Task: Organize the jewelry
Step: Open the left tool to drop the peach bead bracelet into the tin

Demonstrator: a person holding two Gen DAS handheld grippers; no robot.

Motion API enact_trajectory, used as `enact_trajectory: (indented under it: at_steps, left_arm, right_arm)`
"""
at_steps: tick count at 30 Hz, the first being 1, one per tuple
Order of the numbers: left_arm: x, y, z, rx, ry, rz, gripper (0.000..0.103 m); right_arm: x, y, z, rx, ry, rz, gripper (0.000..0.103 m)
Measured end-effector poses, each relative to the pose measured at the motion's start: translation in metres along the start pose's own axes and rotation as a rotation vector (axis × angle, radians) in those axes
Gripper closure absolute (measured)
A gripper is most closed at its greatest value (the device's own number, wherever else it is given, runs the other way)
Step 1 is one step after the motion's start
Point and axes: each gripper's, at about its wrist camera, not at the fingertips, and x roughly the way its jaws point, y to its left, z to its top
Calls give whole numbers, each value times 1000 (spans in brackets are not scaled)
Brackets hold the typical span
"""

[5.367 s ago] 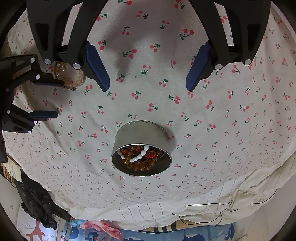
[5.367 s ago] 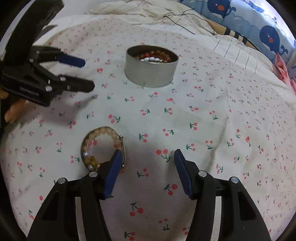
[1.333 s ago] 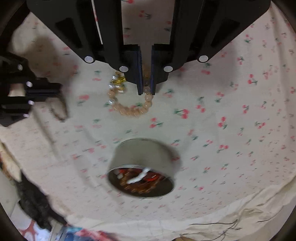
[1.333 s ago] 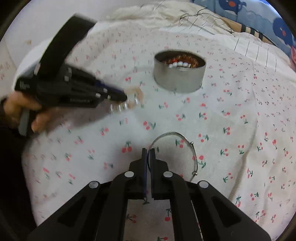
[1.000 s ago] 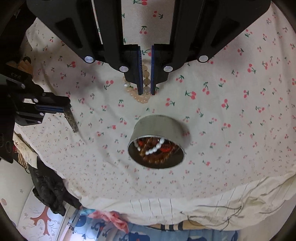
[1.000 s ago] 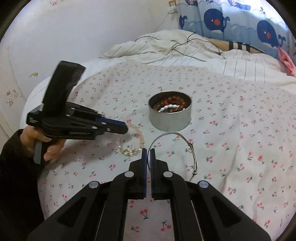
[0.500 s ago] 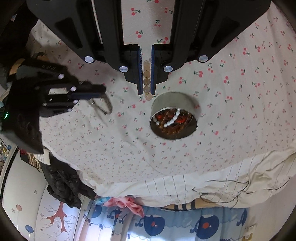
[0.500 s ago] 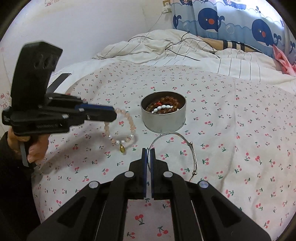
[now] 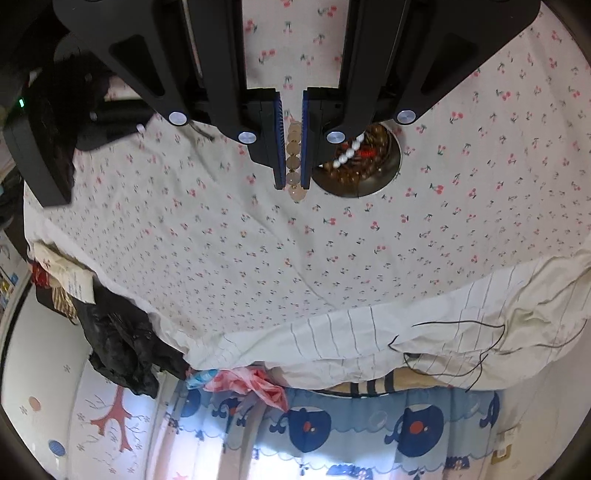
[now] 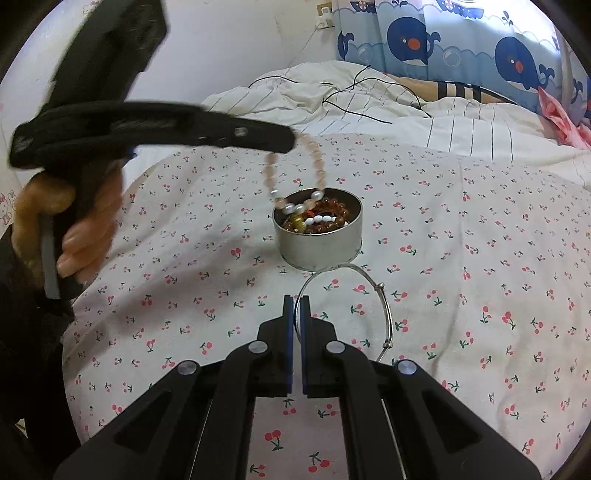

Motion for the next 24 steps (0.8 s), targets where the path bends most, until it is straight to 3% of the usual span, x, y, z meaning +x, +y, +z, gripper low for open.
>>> enact_trajectory:
  at_steps: [8, 17, 19, 20, 22, 24]
  left_arm:
    - [37, 14, 1, -44, 38, -8, 96]
    - [75, 34, -19, -14, 165, 207, 94]
    - [75, 37, -23, -16, 179, 222, 88]
    - [70, 39, -25, -25, 170, 227, 78]
    - [53, 43, -28, -53, 127, 245, 44]
    - [36, 47, -34, -86, 89, 257, 39]
  right_arm:
    - [0, 0, 1, 0, 1, 0, 99]
    - [2, 0, 1, 2, 8, -2, 99]
    - [2, 0, 1, 3, 11, -4, 99]
    - [3, 0, 1, 3, 11, -6, 99]
    - [3, 0, 0, 3, 12, -7, 99]
    - [4, 0, 0, 3, 12, -9, 99]
